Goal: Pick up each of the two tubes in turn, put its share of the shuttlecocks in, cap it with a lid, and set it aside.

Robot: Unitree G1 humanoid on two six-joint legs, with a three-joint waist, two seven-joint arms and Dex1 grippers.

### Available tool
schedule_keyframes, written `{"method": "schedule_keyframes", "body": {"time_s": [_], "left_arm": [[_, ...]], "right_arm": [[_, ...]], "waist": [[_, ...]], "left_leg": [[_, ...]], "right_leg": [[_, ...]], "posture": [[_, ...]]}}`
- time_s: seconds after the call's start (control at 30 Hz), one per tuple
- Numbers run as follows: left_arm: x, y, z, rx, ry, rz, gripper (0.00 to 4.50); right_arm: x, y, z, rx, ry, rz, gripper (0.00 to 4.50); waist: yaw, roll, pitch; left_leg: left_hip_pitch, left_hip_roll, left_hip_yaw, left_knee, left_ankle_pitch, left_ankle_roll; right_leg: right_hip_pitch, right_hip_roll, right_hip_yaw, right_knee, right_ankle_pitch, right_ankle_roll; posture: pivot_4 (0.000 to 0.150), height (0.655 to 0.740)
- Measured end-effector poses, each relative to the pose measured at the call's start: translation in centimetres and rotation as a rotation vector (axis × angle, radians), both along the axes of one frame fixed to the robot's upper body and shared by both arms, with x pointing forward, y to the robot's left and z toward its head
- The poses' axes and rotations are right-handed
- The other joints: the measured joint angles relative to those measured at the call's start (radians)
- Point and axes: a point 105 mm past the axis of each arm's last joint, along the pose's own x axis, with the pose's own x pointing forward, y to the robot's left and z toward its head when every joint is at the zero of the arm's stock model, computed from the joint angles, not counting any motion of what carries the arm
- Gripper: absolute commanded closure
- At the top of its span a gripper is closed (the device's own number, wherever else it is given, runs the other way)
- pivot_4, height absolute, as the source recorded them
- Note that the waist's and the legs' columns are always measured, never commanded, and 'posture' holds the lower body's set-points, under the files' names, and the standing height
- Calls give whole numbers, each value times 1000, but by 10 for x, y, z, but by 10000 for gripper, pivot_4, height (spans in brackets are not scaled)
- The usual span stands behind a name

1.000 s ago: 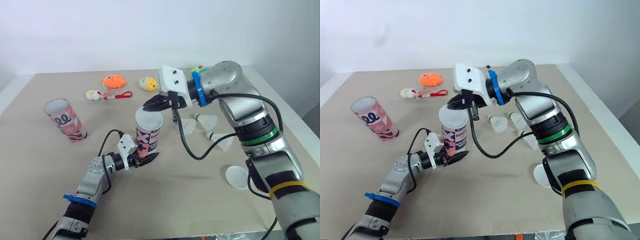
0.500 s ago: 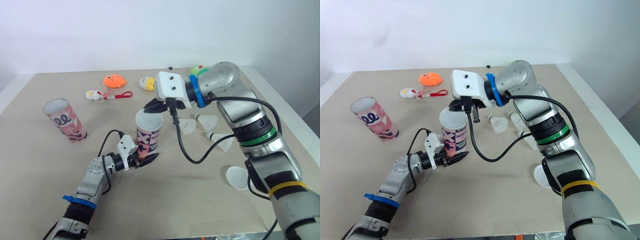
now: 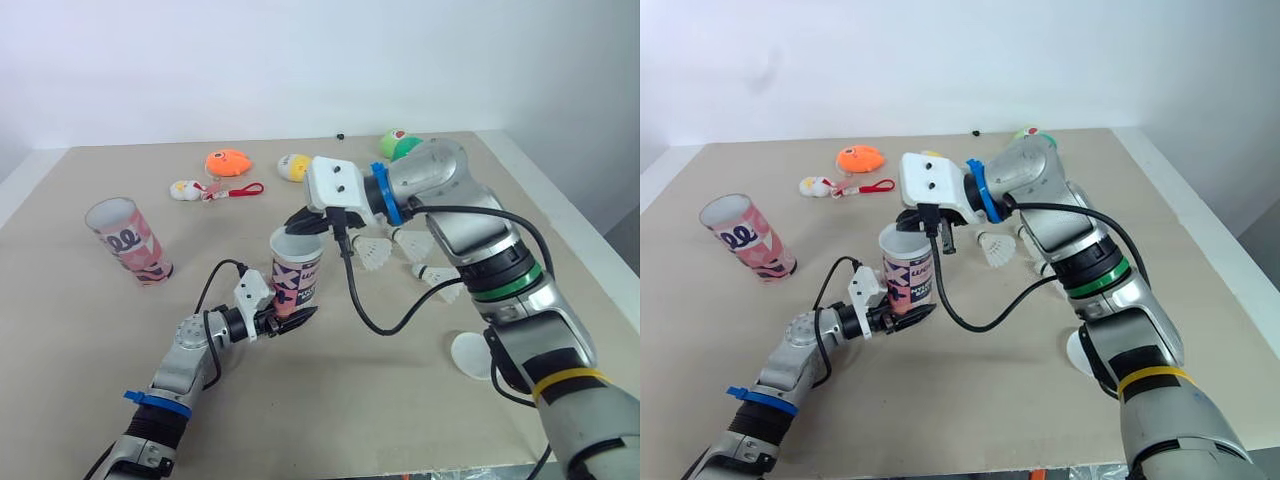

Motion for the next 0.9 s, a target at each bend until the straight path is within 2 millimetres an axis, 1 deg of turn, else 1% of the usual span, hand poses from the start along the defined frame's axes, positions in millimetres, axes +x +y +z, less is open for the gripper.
{"method": "schedule_keyframes", "body": {"time_s": [0.33,0.6,0.9], "left_arm": [[0,2,0,1,5,1,14326],[0,3,-1,-1,11,4,14326],[-1,3,-1,-1,10,0,14326]], "right_arm": [[1,7,-5,47,-8,-5,44439],[-2,9,-13,109,-27,-25,44439],[-4,5,-13,105,-47,-31,44439]], "waist": [[-3,0,0],[-3,0,-1],[-3,0,-1]], "left_leg": [[1,0,0,-1,0,0],[2,1,0,-2,0,0],[2,0,0,-6,0,0]], "right_leg": [[0,0,0,0,0,0],[0,0,0,0,-1,-1],[0,0,0,0,-2,-2]], "posture": [[1500,7400],[1500,7400],[1500,7400]]}}
